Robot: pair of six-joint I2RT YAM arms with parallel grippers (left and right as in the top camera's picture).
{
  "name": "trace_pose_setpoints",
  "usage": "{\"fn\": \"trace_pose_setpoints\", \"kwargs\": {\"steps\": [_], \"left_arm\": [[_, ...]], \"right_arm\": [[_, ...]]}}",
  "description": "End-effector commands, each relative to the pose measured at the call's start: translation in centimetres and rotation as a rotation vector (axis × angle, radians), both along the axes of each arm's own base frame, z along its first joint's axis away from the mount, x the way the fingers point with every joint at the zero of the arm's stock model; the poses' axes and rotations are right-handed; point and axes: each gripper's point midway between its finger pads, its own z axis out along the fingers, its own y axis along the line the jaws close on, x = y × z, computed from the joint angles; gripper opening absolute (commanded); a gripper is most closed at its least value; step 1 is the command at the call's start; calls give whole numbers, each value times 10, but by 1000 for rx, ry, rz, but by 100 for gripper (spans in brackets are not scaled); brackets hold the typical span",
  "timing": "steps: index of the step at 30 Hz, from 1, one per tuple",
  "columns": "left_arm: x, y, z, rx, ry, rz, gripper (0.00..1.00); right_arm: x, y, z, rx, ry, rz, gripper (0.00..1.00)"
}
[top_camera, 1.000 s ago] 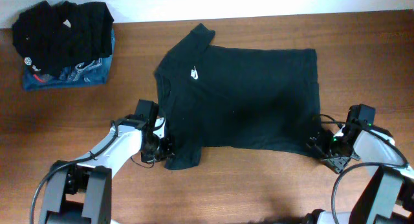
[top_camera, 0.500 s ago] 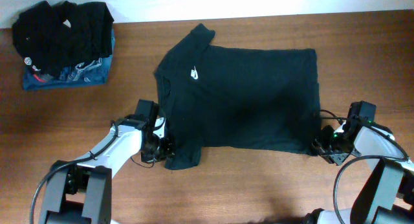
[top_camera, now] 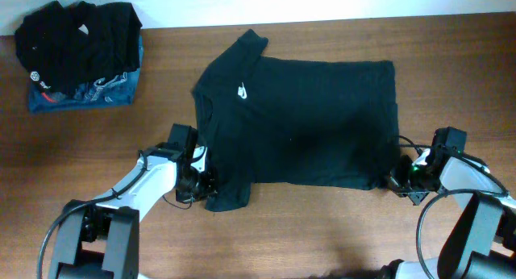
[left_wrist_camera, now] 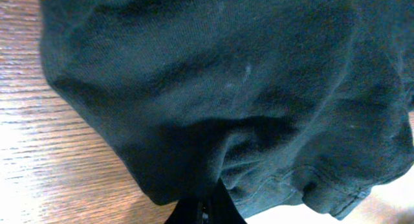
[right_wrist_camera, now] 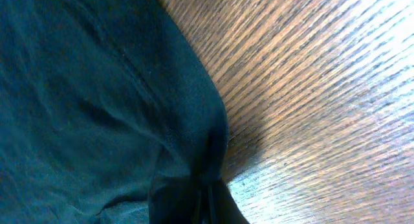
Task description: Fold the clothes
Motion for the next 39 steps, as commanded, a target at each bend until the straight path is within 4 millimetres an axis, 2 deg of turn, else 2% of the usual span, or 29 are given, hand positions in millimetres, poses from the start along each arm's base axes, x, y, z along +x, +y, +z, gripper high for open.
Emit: {"fn": "trace_pose_setpoints", "kwargs": {"steps": [1,6,10,13,17,18,22,25,28,32,34,36,37,39], "left_arm": [[-1,-1,3,-1,-10,-39,1],[8,-3,29,-19,-98,-47,1],[9,-3,41,-26,-135,-47,1],[6,-3,41,-24,-123,-48,0],[7,-3,52,-29,-171,-90,0],[11,-4,62,-34,-213,-104,0],[25,-1,113,-28,-417,-117,1],[25,5,144,-14,-535,-103,0],[16,8,185,-34,-678,-93,1],[0,12,227,-61,-831,-85,1],[-8,14,240,-66,-878,-89,1],[-20,17,265,-65,-950,-109,0],[-22,18,273,-62,-972,-112,1],[-27,26,298,-30,-1025,-92,1]], "right_arm": [[-9,1,-6,0,67,2,4],[-1,-3,19,-1,65,3,4],[2,-4,32,-1,65,2,4],[7,-10,55,-23,57,13,4],[7,-30,89,-144,55,3,4],[9,-34,106,-178,25,2,4],[12,-36,150,-240,-101,5,4],[9,-34,170,-273,-170,-1,4],[2,-31,199,-320,-273,-12,4],[-11,-23,236,-374,-407,-22,4],[-18,-20,251,-396,-451,-26,4],[-28,-15,282,-441,-524,-8,4],[-31,-14,291,-450,-540,-10,4],[-42,-8,327,-487,-604,4,4]]}}
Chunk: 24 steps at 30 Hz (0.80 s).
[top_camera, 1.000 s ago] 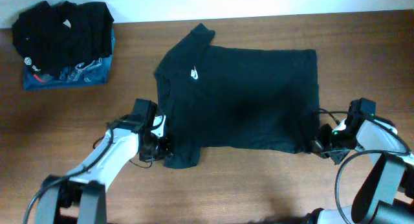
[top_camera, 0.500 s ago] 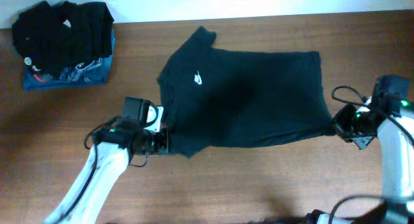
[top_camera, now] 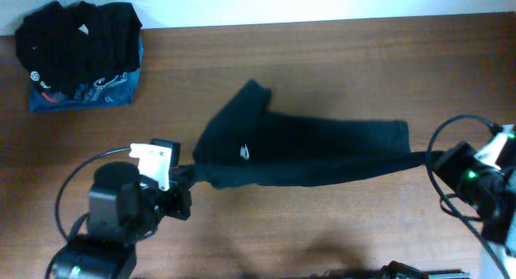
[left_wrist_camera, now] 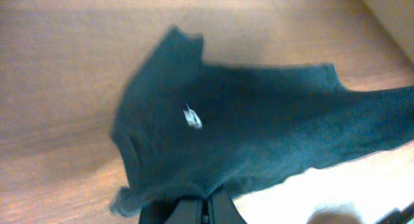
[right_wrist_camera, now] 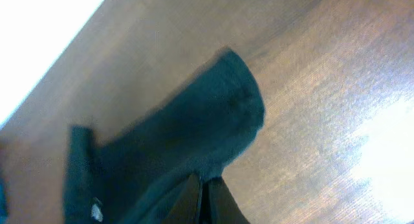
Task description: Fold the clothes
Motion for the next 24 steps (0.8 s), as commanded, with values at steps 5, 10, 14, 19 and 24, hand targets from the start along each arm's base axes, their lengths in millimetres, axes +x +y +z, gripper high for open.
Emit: {"fn": "trace_pose_setpoints", "kwargs": {"steps": [5,10,14,19,24], "left_arm": [[-14,22,103,64,-255,55,0],[-45,43,172,88,-389,123,1],[-74,50,204,82,-451,122,0],[-103,57,233,63,-516,129,1],[-124,62,257,49,-590,133,1]], "right_arm": [[-32,14,114,-167,-224,39,4],[-66,30,180,-248,-379,38,4],[-86,40,204,-280,-447,40,4],[-101,47,224,-315,-511,40,4],[-115,55,244,-346,-585,43,4]]}}
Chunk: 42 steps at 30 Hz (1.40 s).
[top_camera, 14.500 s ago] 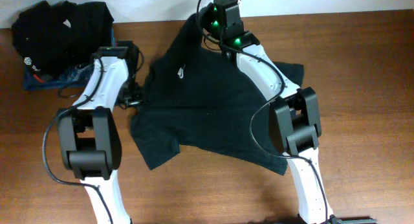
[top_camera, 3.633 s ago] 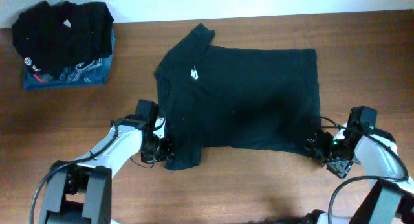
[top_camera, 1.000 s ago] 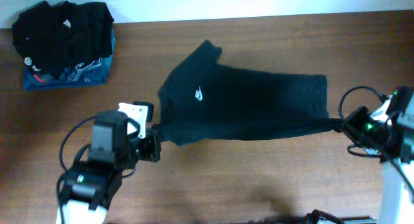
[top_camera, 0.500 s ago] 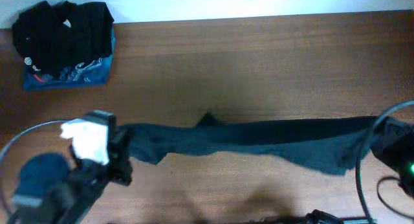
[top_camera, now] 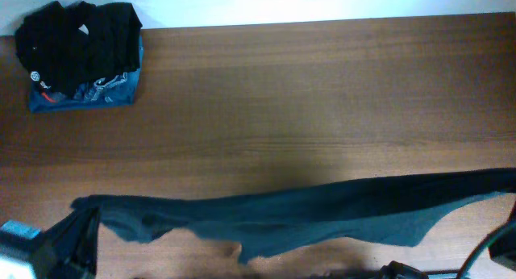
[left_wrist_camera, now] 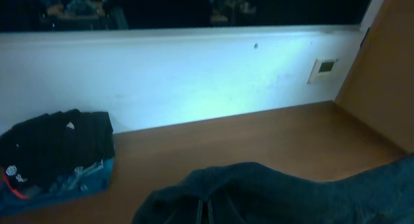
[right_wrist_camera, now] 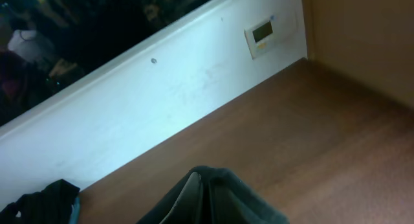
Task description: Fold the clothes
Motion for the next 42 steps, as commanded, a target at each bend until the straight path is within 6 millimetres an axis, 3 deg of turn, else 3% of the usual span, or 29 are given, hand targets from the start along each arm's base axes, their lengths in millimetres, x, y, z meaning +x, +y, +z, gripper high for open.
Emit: {"fn": "trace_pose_setpoints", "kwargs": {"steps": [1,5,9,12,16,21,25,28,31,32,35,38,39,40,41,42], "left_arm": [[-16,6,20,6,-72,12,1],[-15,6,18,9,-53,13,0],[19,-2,3,15,67,15,1],[51,-9,-11,38,159,16,1],[111,-10,-35,90,282,86,0],[190,-28,-73,131,414,92,0],[257,-41,-120,157,519,109,0],[288,-48,-148,167,564,110,0],[338,-60,-189,175,591,110,1],[363,-66,-207,173,583,110,1],[399,-75,-232,166,559,110,1],[430,-82,-259,158,529,110,4],[444,-85,-272,154,518,110,12],[454,-88,-284,152,509,110,27],[461,-90,-295,151,508,110,40],[470,-92,-308,150,504,111,60]], "right_arm": [[-8,5,15,-39,-52,10,4],[-7,4,12,-30,-35,10,4],[12,0,3,8,29,33,4],[36,-9,-6,43,92,47,4],[76,-21,-21,103,184,78,4],[135,-49,-46,163,299,77,4],[192,-76,-87,229,427,76,4],[223,-89,-111,256,482,80,4],[279,-98,-151,270,546,112,4],[306,-100,-175,261,579,119,4],[349,-103,-220,225,642,110,4],[379,-103,-264,192,705,95,4],[393,-102,-287,178,736,92,4],[401,-101,-305,167,759,87,4],[410,-102,-324,151,784,75,10],[415,-103,-335,140,797,68,16]]}}
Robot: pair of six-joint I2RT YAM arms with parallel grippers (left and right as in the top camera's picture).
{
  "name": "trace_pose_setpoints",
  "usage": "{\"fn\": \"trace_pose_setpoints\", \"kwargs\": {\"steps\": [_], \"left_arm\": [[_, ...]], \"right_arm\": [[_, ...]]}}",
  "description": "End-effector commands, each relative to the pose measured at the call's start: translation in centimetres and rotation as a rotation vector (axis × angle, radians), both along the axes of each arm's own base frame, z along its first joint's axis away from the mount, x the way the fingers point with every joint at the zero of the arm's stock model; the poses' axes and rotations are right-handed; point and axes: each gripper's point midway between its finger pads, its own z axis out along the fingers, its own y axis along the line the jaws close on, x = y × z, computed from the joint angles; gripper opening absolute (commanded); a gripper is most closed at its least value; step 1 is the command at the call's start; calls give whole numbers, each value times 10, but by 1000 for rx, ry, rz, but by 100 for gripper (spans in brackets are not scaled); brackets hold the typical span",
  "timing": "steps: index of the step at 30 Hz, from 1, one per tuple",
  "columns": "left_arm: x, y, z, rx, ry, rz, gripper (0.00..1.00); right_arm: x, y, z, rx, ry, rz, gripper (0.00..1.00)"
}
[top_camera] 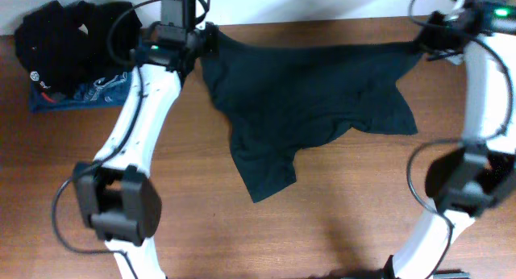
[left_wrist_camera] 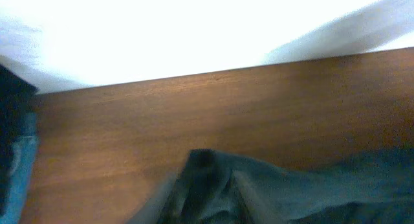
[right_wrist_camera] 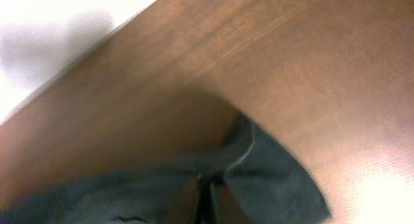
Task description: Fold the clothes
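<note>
A dark green T-shirt (top_camera: 310, 93) is stretched across the far half of the table, its lower part and one sleeve trailing toward the front. My left gripper (top_camera: 201, 33) is shut on its far left corner, next to the back edge. My right gripper (top_camera: 422, 42) is shut on the far right corner. In the left wrist view bunched cloth (left_wrist_camera: 213, 191) covers the fingers. In the right wrist view the fingertips (right_wrist_camera: 198, 199) pinch the shirt hem (right_wrist_camera: 259, 166) just above the wood.
A stack of folded clothes (top_camera: 76, 49), black on top of blue, sits at the far left corner. The wooden table (top_camera: 339, 214) ends at a white wall along the back. Both arms reach from the front across the table's left and right sides.
The shirt was held stretched over the table's front edge, both grippers low in the overhead view. Now both grippers hold it at the far edge, with the cloth spread across the far half.
At first the shirt lay flat mid-table, my grippers shut on its near corners. It was then drawn into a narrow band between them, then hung stretched at the front edge. Now it is held at the back edge.
</note>
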Motion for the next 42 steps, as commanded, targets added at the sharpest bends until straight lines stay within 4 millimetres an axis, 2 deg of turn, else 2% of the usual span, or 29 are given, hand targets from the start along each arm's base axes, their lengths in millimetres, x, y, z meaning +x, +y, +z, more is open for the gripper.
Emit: {"fn": "trace_pose_setpoints", "kwargs": {"steps": [1,2,3,4,5,8,10,11,12,13,16,18,22,23,24,25,27,29,31,33,35,37,40,42], "left_arm": [[29,-3,-54,3,14,17,68],[34,-4,-66,4,20,17,70],[37,-5,-79,8,32,17,77],[37,-4,-87,12,45,19,79],[37,-3,-89,19,46,24,83],[36,-3,-84,65,36,-16,87],[26,-2,-72,67,55,-21,87],[20,-2,-66,69,65,-22,92],[12,-2,-59,72,82,-26,93],[-8,0,-45,82,122,-32,95],[-46,0,-28,89,207,-44,95],[-95,-16,-23,47,345,-134,94],[-164,-34,-49,24,627,-230,93],[-203,-35,-68,60,793,-233,89],[-210,-37,-74,68,821,-234,82],[-223,-40,-88,87,865,-249,77],[-243,-43,-118,105,936,-240,73],[-258,-44,-142,104,981,-249,72],[-267,-47,-158,79,1005,-262,66],[-270,-48,-167,71,1009,-267,58],[-264,-52,-173,65,974,-276,53],[-256,-57,-173,56,932,-287,53],[-249,-60,-175,52,904,-290,66],[-244,-59,-177,67,888,-282,66]], "right_arm": [[20,-11,-57,-121,89,-29,26],[24,-16,-68,-143,103,-40,36],[25,-19,-73,-155,110,-43,52],[24,-22,-73,-168,115,-46,88],[24,-23,-72,-179,112,-31,99],[18,-27,-59,-219,119,-25,99],[7,-26,-44,-222,133,-28,99],[3,-25,-38,-221,138,-27,99],[-2,-24,-32,-220,144,-26,99],[-17,-20,-18,-215,165,-24,99],[-46,-13,-1,-201,216,-15,99],[-75,-6,8,-185,289,-5,99],[-113,1,2,-154,435,12,99],[-122,3,0,-146,475,17,99],[-123,3,0,-145,479,18,99],[-124,3,-1,-148,488,26,99],[-125,3,-1,-158,493,55,99],[-123,3,-3,-160,493,61,99],[-121,2,-3,-162,484,59,99],[-116,1,-3,-167,466,57,99],[-110,0,-3,-173,443,56,99],[-106,-1,-4,-176,432,55,99],[-102,-2,-14,-171,451,57,99],[-101,-2,-22,-167,469,60,99]]}}
